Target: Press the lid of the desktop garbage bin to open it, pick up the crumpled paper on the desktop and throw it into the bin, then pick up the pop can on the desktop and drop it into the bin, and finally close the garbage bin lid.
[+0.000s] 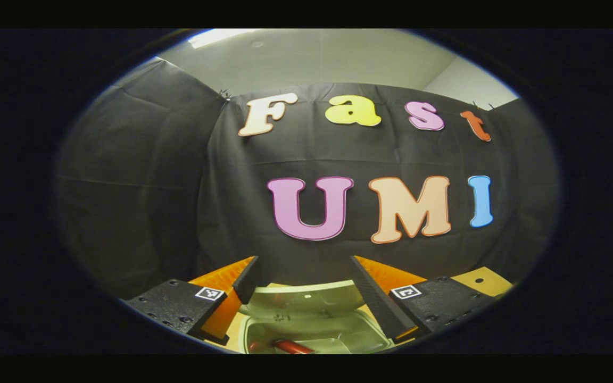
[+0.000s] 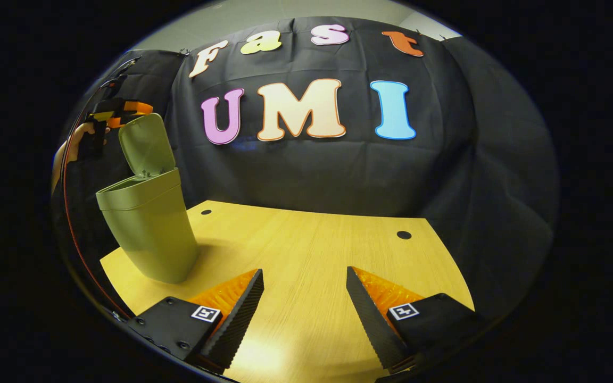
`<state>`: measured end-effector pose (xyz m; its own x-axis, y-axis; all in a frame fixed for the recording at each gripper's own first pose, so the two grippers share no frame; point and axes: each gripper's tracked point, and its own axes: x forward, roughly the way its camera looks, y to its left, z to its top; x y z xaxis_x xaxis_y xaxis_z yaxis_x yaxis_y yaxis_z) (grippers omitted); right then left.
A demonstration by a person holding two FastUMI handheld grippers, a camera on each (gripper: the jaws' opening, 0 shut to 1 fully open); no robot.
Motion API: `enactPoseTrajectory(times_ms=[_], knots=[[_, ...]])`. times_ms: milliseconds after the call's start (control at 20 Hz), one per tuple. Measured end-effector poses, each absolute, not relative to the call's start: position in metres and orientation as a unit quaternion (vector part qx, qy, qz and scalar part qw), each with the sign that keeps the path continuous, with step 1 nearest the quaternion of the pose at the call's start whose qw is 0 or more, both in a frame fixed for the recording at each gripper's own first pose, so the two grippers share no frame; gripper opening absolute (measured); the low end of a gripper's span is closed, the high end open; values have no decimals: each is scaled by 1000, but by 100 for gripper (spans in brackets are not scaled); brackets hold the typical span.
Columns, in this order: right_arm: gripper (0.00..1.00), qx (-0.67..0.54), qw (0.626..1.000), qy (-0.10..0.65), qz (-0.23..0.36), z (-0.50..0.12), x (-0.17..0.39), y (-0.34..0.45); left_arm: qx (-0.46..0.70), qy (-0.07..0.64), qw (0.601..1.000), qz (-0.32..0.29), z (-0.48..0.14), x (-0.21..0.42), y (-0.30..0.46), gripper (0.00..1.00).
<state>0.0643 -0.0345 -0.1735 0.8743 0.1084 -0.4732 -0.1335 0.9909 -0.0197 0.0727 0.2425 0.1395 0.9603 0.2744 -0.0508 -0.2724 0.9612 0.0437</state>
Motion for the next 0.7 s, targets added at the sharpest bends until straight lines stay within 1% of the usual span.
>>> enactPoseTrajectory(times_ms=[200, 250, 300, 350, 400, 500, 550, 650, 700], knots=[[99, -33, 965, 247, 79, -177, 67, -26, 21, 39, 990, 135, 129, 54, 232, 99], [99, -32, 965, 248, 82, -177, 68, -25, 18, 42, 990, 135, 125, 49, 231, 98], [99, -31, 964, 249, 84, -178, 67, -24, 14, 46, 990, 135, 121, 45, 228, 100], [99, -31, 964, 250, 87, -179, 68, -22, 10, 52, 989, 136, 115, 41, 227, 96], [99, -32, 963, 251, 90, -180, 67, -21, 7, 60, 989, 137, 109, 38, 226, 98], [99, -35, 962, 254, 93, -182, 68, -20, 4, 71, 988, 139, 95, 32, 224, 96], [99, -37, 961, 256, 95, -183, 67, -20, 3, 80, 987, 138, 87, 29, 222, 99], [99, -39, 961, 258, 98, -183, 67, -19, -3, 99, 985, 140, 69, 23, 220, 99], [99, -39, 960, 258, 100, -185, 66, -18, -6, 108, 984, 141, 60, 21, 218, 96]])
